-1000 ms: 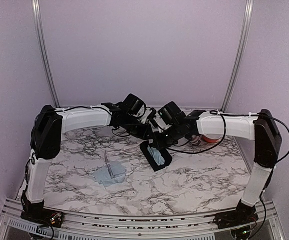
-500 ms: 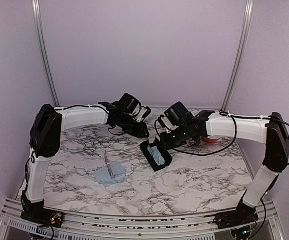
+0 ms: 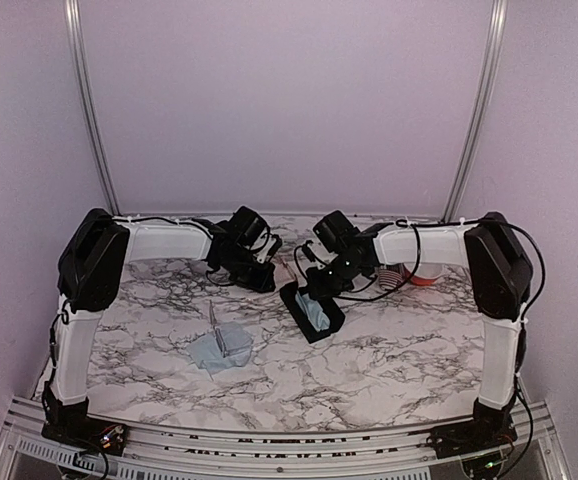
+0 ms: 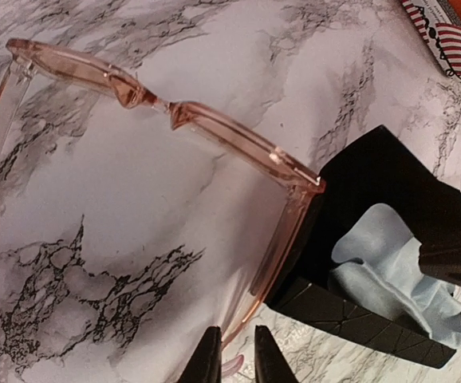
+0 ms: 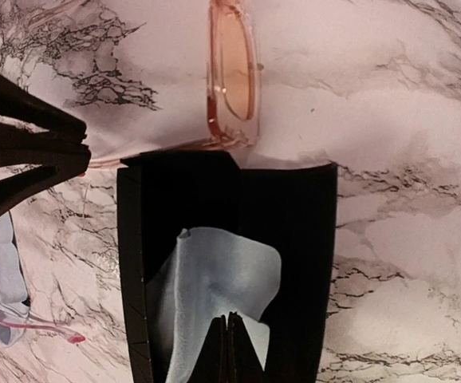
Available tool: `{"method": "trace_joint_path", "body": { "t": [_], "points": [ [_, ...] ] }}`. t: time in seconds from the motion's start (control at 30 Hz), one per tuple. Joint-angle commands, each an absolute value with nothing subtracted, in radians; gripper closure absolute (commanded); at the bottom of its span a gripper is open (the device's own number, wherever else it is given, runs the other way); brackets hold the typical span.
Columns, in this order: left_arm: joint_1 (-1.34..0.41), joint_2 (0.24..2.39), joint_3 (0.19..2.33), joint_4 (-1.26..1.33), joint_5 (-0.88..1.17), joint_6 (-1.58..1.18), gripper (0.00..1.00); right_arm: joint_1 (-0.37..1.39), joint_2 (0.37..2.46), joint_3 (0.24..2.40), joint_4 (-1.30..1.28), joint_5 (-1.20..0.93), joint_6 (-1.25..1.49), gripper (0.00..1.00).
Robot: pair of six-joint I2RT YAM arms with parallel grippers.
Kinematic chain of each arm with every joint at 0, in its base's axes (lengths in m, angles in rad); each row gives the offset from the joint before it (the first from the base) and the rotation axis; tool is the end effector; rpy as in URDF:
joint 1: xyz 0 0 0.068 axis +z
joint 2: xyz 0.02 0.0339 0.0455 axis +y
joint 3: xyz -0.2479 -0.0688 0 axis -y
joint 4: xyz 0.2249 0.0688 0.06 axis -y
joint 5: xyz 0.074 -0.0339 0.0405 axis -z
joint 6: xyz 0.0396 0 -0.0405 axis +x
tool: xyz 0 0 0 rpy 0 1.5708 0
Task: Organize the sunglasses
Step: Adjust the folded cleaning cloth on the sunglasses case.
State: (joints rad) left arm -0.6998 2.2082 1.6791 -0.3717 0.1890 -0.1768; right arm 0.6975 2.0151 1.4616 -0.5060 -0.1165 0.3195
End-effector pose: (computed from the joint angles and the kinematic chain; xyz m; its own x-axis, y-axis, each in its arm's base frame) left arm 0.3487 -0.3033 0.1625 -0.7172 0.3780 -0.5854 0.6051 0.7545 -0.2542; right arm 0.3074 0.2636 0.1713 -0.8487 -0.3042 -0.4327 -0.4371 0.8640 0.2499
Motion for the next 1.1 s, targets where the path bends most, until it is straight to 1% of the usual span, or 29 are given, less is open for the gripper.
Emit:
{"method": "trace_joint_path", "body": {
  "t": [0.0, 0.17, 0.27, 0.57, 0.87, 1.07],
  "points": [
    [-0.695, 2.168, 1.635, -0.35, 0.201, -0.189, 0.86, 0.669, 2.035, 1.522, -0.488, -0.203, 0.28, 0.99],
    [-0.696, 2.16, 1.596, -0.293, 0.312, -0.227, 0.89, 0.663, 2.074, 1.539, -0.49, -0.235, 0.266, 0.99],
    [-0.7, 2.155, 1.578, -0.266, 0.343, -0.248, 0.9, 0.663, 2.095, 1.541, -0.479, -0.262, 0.266, 0.99],
    [-0.714, 2.151, 1.565, -0.263, 0.361, -0.249, 0.9, 0.663, 2.118, 1.548, -0.471, -0.299, 0.271, 0.99],
    [-0.718, 2.172, 1.571, -0.257, 0.375, -0.25, 0.91, 0.663, 2.133, 1.539, -0.41, -0.426, 0.283, 0.99],
    [-0.72, 2.171, 1.564, -0.252, 0.379, -0.249, 0.91, 0.663, 2.163, 1.549, -0.399, -0.442, 0.306, 0.99]
  ]
}}
